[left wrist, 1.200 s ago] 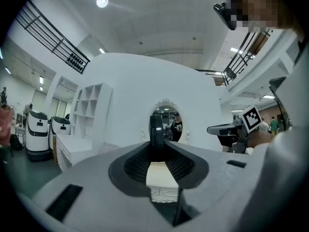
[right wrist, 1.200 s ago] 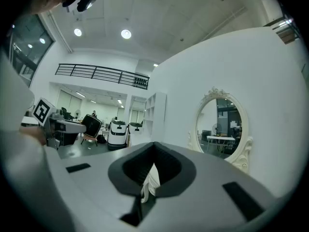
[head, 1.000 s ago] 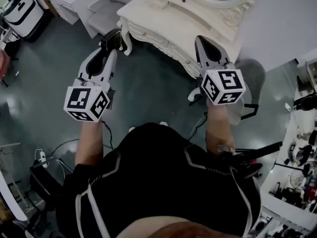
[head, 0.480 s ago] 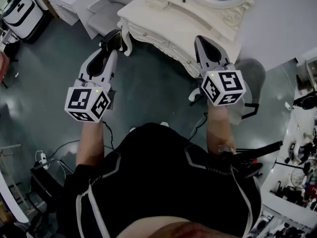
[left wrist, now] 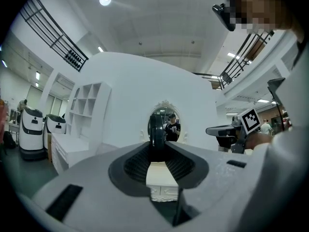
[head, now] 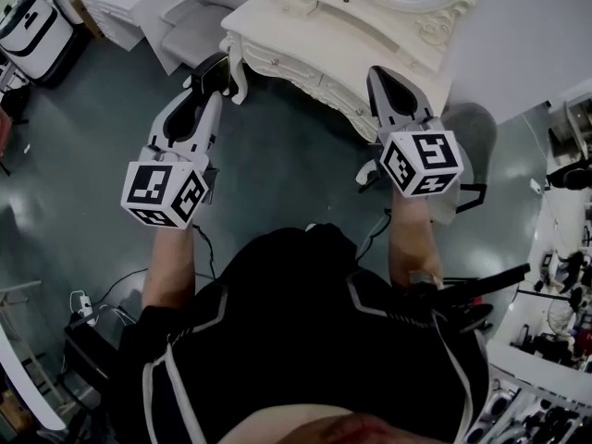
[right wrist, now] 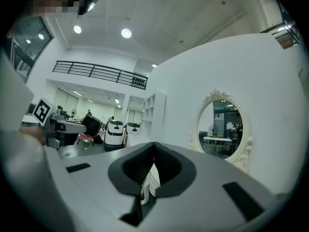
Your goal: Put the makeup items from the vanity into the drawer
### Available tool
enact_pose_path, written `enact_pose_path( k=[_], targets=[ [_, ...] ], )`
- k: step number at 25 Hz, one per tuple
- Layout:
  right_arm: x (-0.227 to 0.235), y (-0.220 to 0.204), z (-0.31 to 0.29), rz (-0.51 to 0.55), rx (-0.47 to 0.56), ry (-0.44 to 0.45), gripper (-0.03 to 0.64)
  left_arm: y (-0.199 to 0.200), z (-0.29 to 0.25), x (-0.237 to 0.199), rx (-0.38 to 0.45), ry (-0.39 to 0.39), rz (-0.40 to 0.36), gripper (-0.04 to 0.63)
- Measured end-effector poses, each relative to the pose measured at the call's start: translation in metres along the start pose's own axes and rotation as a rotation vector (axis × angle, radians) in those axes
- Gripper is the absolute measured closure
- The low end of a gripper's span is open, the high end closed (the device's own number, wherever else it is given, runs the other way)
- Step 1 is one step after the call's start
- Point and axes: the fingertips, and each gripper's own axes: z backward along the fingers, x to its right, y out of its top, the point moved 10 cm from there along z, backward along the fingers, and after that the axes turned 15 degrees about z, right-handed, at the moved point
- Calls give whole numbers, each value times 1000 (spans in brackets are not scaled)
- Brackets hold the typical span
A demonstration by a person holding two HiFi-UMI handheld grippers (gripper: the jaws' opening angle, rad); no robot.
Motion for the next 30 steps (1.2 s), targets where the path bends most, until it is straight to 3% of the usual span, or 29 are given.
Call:
enact_pose_path(
  k=[12, 17, 23, 30],
  targets=[
    [11, -21, -52, -12, -10, 10, 611, -1, -39, -35, -8, 22, -13, 503],
    [52, -38, -109, -30, 2, 46, 611, 8, -100, -50, -18, 51, -24, 503],
    [64, -41, -124, -14, 21, 70, 611, 2, -115, -56, -3, 66, -9, 503],
    [127, -69, -179, -26, 9, 104, 611, 5, -207, -58, -41, 86, -13, 503]
  ],
)
